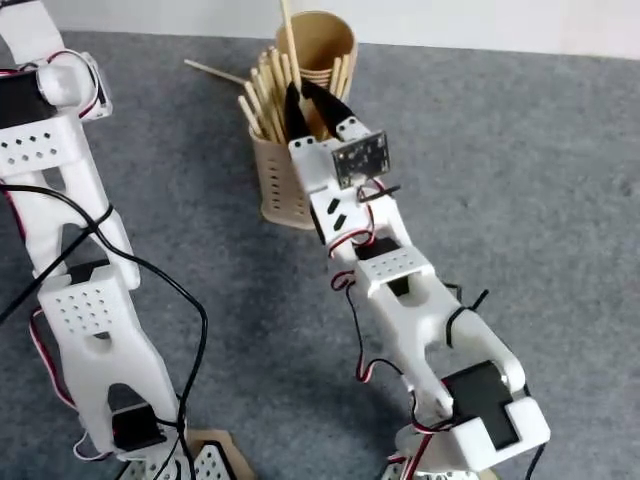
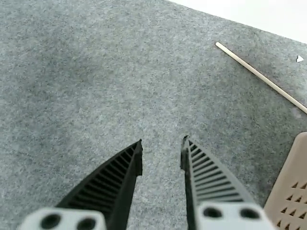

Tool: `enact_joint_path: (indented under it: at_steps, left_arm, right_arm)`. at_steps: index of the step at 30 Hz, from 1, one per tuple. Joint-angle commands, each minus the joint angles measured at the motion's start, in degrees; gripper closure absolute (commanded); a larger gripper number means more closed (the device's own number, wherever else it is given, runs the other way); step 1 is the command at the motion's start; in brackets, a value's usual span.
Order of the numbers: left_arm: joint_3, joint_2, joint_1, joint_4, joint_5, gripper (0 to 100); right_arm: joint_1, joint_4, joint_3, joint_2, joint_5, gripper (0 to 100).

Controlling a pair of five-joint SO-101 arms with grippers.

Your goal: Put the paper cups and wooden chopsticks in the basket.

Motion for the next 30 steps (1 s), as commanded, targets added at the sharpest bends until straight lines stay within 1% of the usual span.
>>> enact_joint_path:
  at_steps: [1,3,4,7,11,13,14,16,19,20,22,24,27,30]
  left_arm:
    - [-0.13,-3.21,-0.48,0.18,-0.53,85]
    - [-0.13,-3.47,-0.48,0.18,-0.53,85]
    - [-0.13,-3.56,-0.57,0.18,-0.53,85]
    - [-0.57,-3.65,-0.48,0.18,-0.53,85]
    - [-4.7,-3.65,-0.4,0.26,-0.44,85]
    - [-7.96,-3.65,-0.57,0.53,-0.44,85]
    - [-9.45,-3.65,-0.75,0.53,-0.44,85]
    - [-9.63,-5.67,-1.63,0.62,-0.44,85]
    - [-6.81,-13.41,-2.77,0.62,-0.44,85]
    - [-5.41,-16.92,-3.3,0.62,-0.44,85]
    - [-0.92,-24.57,-3.74,0.62,-0.44,85]
    - [6.73,-33.1,-3.74,0.62,-0.44,85]
    - [24.75,-46.64,-3.56,0.53,-0.53,85]
    - [45.76,-59.91,-1.36,0.26,-1.76,85]
  right_arm:
    - [1.1,-1.1,1.27,-2.24,0.26,90.6]
    - [1.1,0.31,2.77,-5.58,0.26,83.6]
    - [1.1,2.86,3.56,-7.87,0.26,82.3]
    - [1.19,11.56,4.79,-15.43,0.09,83.2]
    - [1.36,19.03,5.41,-25.1,0.26,83.6]
    - [3.3,24.48,6.81,-30.81,0.26,83.7]
    - [4.44,28.62,7.34,-34.07,0.26,84.5]
    - [7.6,39.69,8.4,-40.92,0.35,89.3]
    - [12.09,58.33,8.84,-52.09,0.35,99.8]
    - [13.49,63.87,9.54,-55.87,0.09,99.4]
    - [15.43,70.99,12.7,-63.43,0.09,99.1]
    - [16.4,73.27,19.12,-71.34,0.09,99.5]
    - [16.13,73.27,33.19,-83.82,0.26,99.5]
    - [16.22,73.27,47.52,-96.22,0.26,99.5]
